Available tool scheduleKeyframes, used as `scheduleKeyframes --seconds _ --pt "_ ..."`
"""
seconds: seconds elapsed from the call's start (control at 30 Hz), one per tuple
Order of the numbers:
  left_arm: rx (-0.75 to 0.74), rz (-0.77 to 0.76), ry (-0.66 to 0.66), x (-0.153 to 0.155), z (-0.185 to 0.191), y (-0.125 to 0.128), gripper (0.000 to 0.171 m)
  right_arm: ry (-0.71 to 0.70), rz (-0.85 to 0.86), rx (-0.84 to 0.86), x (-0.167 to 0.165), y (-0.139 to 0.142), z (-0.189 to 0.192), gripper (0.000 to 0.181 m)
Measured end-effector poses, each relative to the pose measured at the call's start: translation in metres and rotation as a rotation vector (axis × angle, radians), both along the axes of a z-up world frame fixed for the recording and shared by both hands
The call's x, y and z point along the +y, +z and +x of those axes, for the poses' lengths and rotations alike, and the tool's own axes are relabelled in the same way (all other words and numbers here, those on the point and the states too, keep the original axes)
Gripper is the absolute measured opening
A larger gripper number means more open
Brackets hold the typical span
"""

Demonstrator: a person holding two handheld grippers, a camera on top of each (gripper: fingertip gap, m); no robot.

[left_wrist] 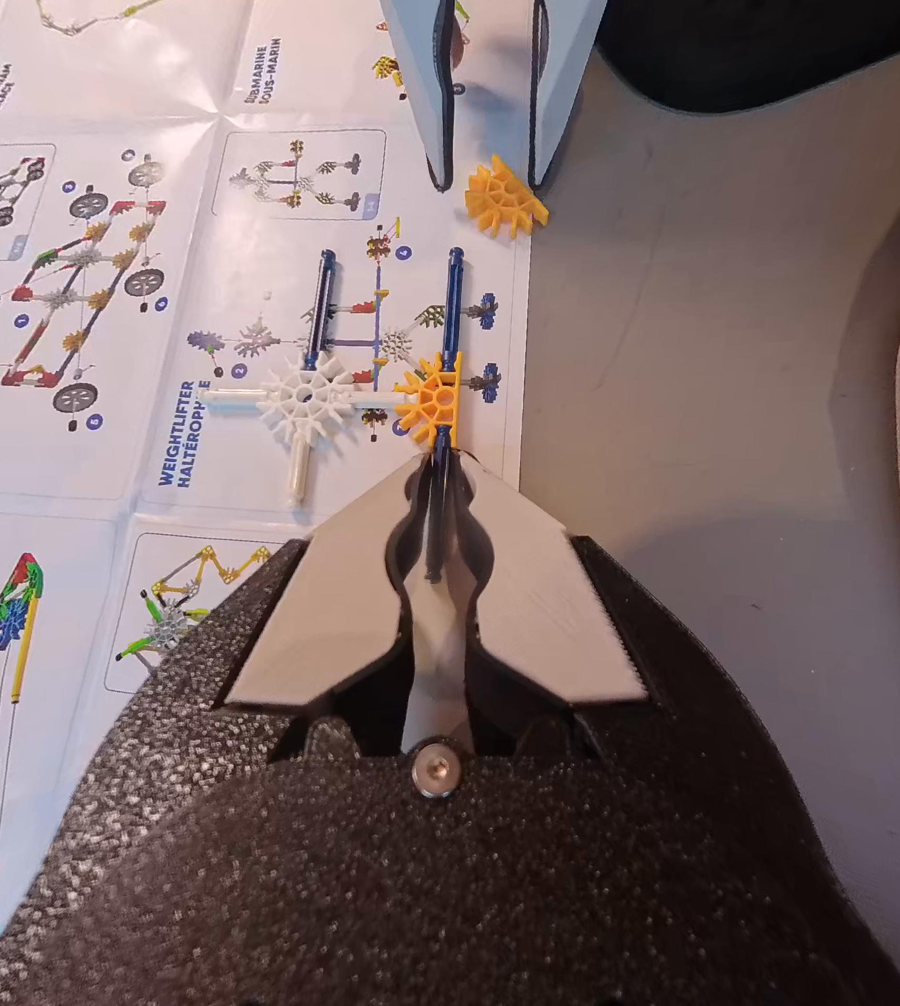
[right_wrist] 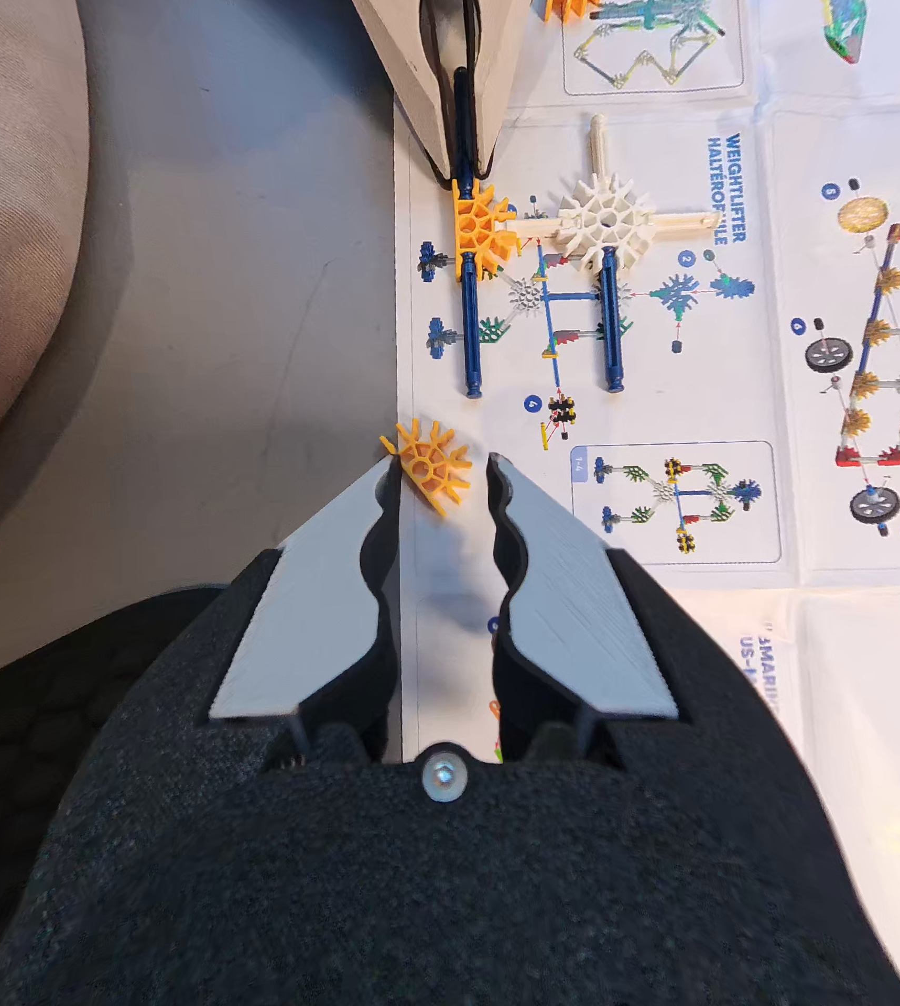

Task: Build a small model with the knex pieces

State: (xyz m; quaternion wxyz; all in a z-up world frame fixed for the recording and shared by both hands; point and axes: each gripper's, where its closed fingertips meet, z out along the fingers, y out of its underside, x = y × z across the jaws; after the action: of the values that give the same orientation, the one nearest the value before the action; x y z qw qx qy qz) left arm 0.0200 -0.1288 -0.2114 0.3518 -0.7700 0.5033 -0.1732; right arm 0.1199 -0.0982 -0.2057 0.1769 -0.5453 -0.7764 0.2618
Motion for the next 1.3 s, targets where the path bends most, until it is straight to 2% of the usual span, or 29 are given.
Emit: scheduleKeyframes --seconds 0.23,0.4,0.57,0.83,1.03,1.17,1.3 --pt "-0.014 -0.022 -0.007 -0.001 -0.001 0.0 0.004 0.006 0.001 0.029 -0.005 -0.005 -0.004 0.024" --pt "-0.021 -0.034 -0.016 -0.003 -0.001 0.0 0.004 -0.135 -0.005 0.093 0.008 0.009 -0.015 0.023" --pt "-0.023 -0.037 -0.021 -0.003 -0.002 0.0 0.004 -0.159 0.04 0.01 0.011 -0.003 -0.016 0.023" --pt "-0.019 -0.031 -0.022 -0.003 -0.002 0.0 0.004 -0.193 0.044 -0.031 0.013 -0.004 -0.016 0.023" --pt "-0.015 -0.021 -0.022 -0.003 -0.002 0.0 0.004 -0.182 0.052 0.016 0.01 0.004 -0.023 0.035" --pt "-0.015 -0.018 -0.021 -0.002 -0.002 0.0 0.005 -0.119 0.064 0.041 0.003 0.008 -0.027 0.02" --pt "-0.012 -0.015 -0.022 -0.002 -0.002 0.0 0.004 -0.101 0.067 0.021 0.002 0.002 -0.029 0.013"
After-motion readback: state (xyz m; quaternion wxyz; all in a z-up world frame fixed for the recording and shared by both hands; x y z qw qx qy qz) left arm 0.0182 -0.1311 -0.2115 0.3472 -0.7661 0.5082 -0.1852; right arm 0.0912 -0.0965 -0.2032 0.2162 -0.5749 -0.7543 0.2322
